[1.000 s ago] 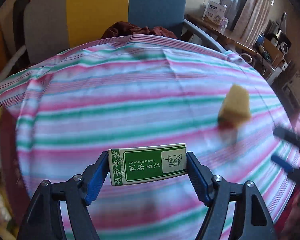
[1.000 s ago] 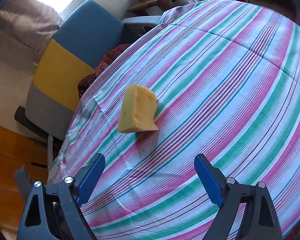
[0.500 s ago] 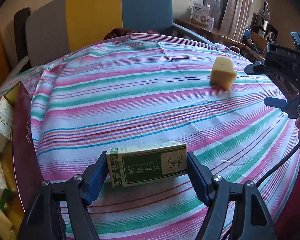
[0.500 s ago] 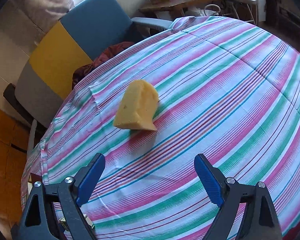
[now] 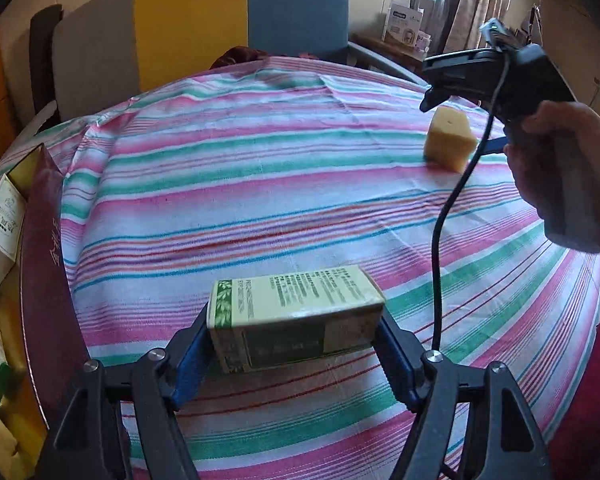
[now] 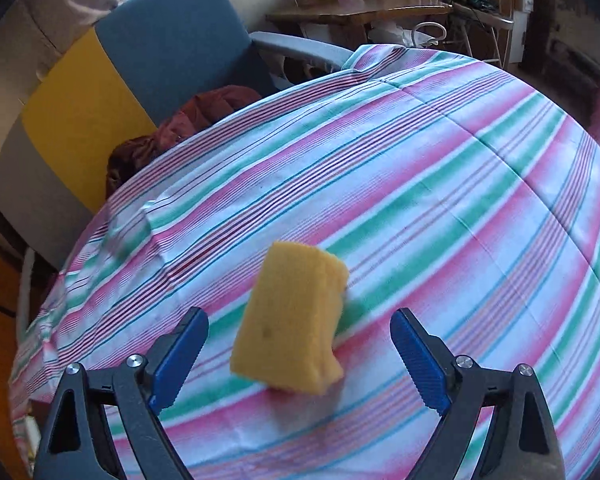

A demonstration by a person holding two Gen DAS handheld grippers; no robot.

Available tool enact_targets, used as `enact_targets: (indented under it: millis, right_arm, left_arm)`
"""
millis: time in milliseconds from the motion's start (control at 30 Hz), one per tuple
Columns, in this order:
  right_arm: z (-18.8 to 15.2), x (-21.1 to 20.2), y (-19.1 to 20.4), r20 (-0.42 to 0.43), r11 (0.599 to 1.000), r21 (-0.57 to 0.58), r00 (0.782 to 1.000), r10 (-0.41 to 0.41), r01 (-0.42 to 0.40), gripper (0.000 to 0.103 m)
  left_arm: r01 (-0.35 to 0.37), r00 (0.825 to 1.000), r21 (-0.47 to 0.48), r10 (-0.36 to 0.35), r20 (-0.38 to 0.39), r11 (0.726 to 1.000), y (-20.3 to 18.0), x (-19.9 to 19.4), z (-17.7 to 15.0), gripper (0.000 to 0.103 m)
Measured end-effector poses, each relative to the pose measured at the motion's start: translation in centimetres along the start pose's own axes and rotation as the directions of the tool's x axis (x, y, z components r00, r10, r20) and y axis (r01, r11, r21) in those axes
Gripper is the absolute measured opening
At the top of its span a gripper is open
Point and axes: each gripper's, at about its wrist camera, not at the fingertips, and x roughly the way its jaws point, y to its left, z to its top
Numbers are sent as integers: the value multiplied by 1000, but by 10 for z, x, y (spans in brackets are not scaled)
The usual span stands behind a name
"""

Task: Organize objects
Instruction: 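Grasp the yellow sponge with the right gripper and lift it, then carry the green-and-white box into the gold tray and open the left gripper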

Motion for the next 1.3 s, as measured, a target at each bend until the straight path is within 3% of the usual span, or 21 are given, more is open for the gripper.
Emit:
enact_targets:
  millis: [33,67,133,300,500,700,1000,1300]
  right_arm:
    - [2,9,4,-22,999,-22,999,-26,25,85]
    - [2,17,5,-46,998,-43,998,-37,35,52]
    - [-2,23,11,-73,994,-105,997,-13,5,47]
    - [-32,-15,25,-74,954,-283,994,85,-103,45]
    - [-96,-44,29,-239,896,-355,952,189,-267,46]
    - [-132,-36,26,-251,876,-413,956,154,-250,46]
    - [-136,-35,32,-224,849,-479,966,128,-223,48]
    - [-137,-31,32,-224,847,-487,968,116,-214,51]
  left_arm:
    - [-6,1000,11,6,5,1000,-1,0,-1,75]
    - [-11,1000,14,11,1,1000,-2,0,-2,75]
    - [0,1000,-10,0,-1,1000,1,0,0,75]
    - [-9,1000,2,9,8,1000,1,0,-1,75]
    - [-38,999,29,38,17,999,-1,-2,-5,74]
    - [-47,999,13,46,23,999,1,-14,-10,74]
    - [-61,994,65,54,99,996,-16,-47,-17,74]
    - [-64,985,35,57,160,997,-10,-82,-16,74]
